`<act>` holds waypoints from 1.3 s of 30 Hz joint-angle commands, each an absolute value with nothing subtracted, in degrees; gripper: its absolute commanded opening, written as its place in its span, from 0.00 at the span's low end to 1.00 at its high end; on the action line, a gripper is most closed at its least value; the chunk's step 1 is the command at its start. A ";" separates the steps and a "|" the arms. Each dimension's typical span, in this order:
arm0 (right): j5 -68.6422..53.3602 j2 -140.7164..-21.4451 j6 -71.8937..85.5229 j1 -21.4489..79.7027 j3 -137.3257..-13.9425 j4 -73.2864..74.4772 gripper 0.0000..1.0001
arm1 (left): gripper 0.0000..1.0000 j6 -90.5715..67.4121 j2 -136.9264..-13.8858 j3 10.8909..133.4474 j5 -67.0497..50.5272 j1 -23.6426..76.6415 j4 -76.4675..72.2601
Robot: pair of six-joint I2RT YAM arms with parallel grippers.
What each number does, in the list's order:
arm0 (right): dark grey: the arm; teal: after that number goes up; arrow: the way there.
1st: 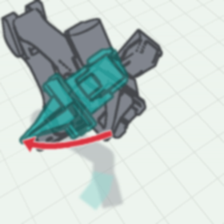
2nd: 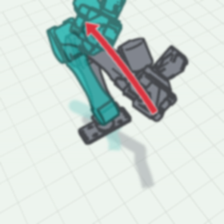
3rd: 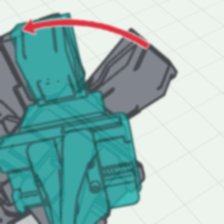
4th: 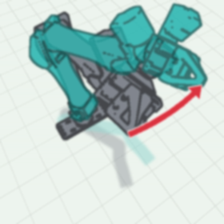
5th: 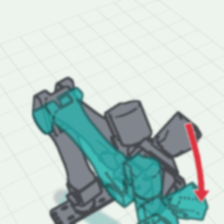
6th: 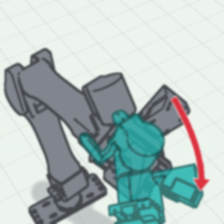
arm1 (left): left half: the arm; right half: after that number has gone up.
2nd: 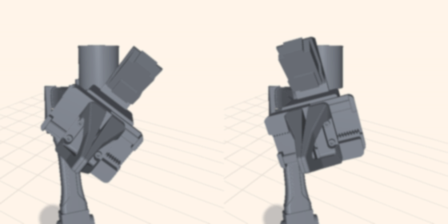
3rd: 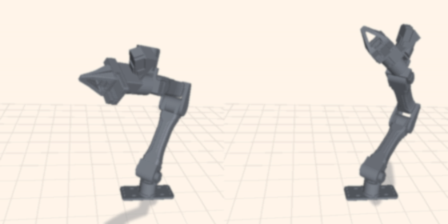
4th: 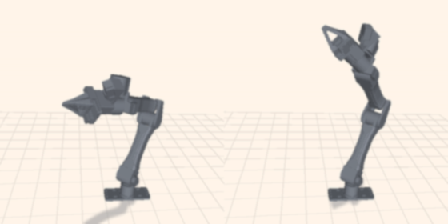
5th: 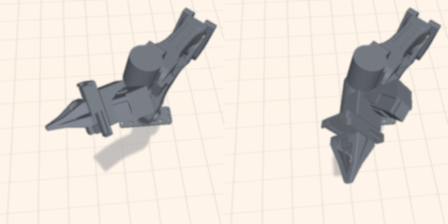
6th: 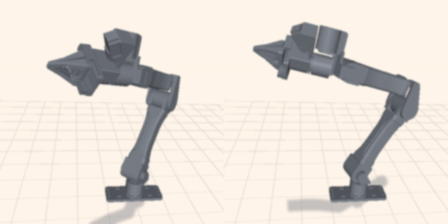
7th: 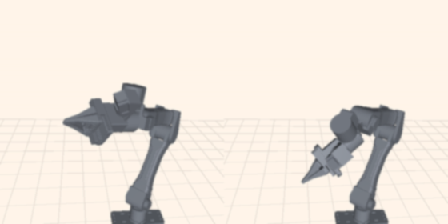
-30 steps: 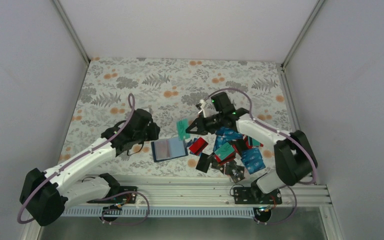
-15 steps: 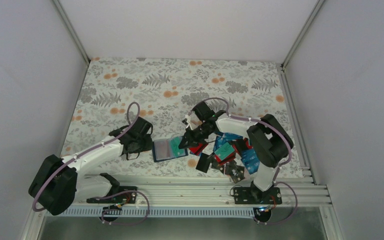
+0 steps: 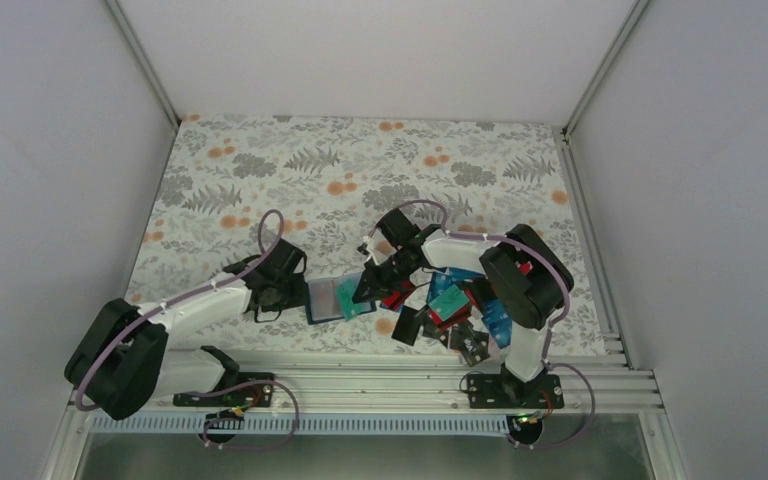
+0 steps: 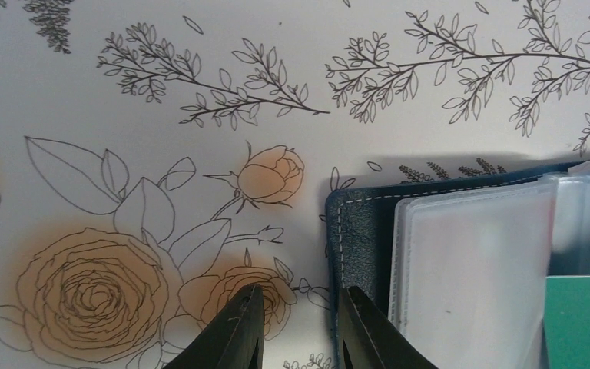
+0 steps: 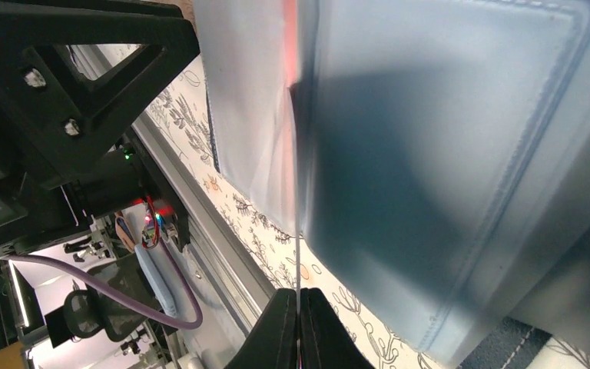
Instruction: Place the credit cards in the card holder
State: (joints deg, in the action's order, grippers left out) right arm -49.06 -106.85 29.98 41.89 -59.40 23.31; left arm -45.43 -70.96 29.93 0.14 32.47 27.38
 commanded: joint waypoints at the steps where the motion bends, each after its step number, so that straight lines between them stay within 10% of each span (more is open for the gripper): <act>1: -49.20 -108.10 30.15 42.54 -60.45 21.74 0.04 | 0.25 -44.82 -71.57 29.38 -1.29 32.17 25.02; 39: -49.99 -112.18 38.50 43.27 -59.63 10.13 0.04 | 0.23 -44.65 -73.73 27.38 -4.39 32.17 21.64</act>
